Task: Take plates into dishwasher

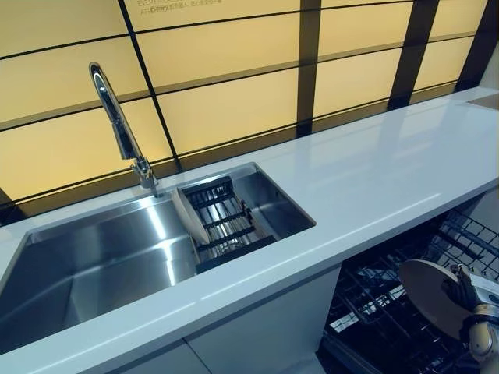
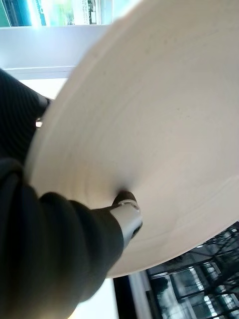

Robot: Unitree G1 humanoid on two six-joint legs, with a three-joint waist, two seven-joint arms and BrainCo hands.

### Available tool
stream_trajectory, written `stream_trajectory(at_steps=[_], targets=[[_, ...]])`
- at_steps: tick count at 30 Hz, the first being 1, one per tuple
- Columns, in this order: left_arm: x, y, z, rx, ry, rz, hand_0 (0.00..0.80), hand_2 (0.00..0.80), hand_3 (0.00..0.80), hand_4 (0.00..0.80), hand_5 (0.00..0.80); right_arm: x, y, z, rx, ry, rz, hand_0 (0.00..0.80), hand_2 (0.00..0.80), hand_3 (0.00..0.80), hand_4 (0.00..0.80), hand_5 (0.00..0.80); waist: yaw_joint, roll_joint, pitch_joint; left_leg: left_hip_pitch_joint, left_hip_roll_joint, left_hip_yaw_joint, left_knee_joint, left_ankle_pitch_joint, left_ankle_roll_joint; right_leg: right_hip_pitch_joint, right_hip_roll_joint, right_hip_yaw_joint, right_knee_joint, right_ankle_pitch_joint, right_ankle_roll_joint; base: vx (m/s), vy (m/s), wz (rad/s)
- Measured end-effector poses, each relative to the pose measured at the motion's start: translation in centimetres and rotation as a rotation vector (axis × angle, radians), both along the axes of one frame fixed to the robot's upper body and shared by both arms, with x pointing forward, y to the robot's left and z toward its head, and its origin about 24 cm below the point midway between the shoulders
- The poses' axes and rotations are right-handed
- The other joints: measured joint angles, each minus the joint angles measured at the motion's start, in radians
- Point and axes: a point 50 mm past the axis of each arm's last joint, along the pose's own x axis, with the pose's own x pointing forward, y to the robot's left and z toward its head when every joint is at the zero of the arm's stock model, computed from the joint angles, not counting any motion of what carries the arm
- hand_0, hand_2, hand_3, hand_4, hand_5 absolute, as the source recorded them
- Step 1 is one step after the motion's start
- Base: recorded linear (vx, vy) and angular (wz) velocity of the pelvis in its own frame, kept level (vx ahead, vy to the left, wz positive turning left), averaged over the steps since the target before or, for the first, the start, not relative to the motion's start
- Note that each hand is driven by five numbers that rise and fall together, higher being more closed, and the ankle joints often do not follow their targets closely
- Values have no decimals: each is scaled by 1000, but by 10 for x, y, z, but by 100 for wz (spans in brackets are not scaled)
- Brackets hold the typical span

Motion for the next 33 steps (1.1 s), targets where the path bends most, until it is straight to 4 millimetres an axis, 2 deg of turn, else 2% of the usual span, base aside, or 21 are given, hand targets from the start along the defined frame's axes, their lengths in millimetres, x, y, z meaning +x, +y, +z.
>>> stream_trajectory(at_steps=[4,9,17,20,25,33], targets=[[1,0,0,-1,-6,-1,0,0,0,0,0,5,5,-7,26,3,2,800,800,800,800,800,5,2,1,-1,0,-3,0,0,0,1,-1,-3,0,-1,-1,0,0,0],[4,-1,1,-3,-20,-6,0,0,0,0,0,4,3,-22,18,69,-38,800,800,800,800,800,26,13,8,-2,-1,-6,0,1,1,1,-3,-7,0,-1,-1,-2,1,1],[4,-1,1,-5,-19,-6,0,0,0,0,0,2,-2,-37,25,132,-94,800,800,800,800,800,30,45,28,-6,-9,-22,0,3,5,6,-14,-24,0,-3,-3,-11,14,6],[8,-2,2,-6,-35,-12,0,0,0,0,0,0,-5,-50,23,193,-137,800,800,800,800,800,55,59,34,-6,-9,-24,0,4,6,7,-15,-26,0,-3,-3,0,0,0],[9,-3,2,-7,-37,-20,0,0,0,0,0,7,-4,-50,46,183,-171,800,800,800,800,800,56,61,35,-6,-9,-28,0,5,6,9,-16,-30,0,-3,-3,0,1,1],[10,-4,3,-10,-48,-31,0,0,0,0,0,6,-12,-54,64,191,-240,800,800,800,800,800,67,64,33,-3,-10,-49,1,6,9,23,-22,-54,0,-7,-4,5,12,8]])
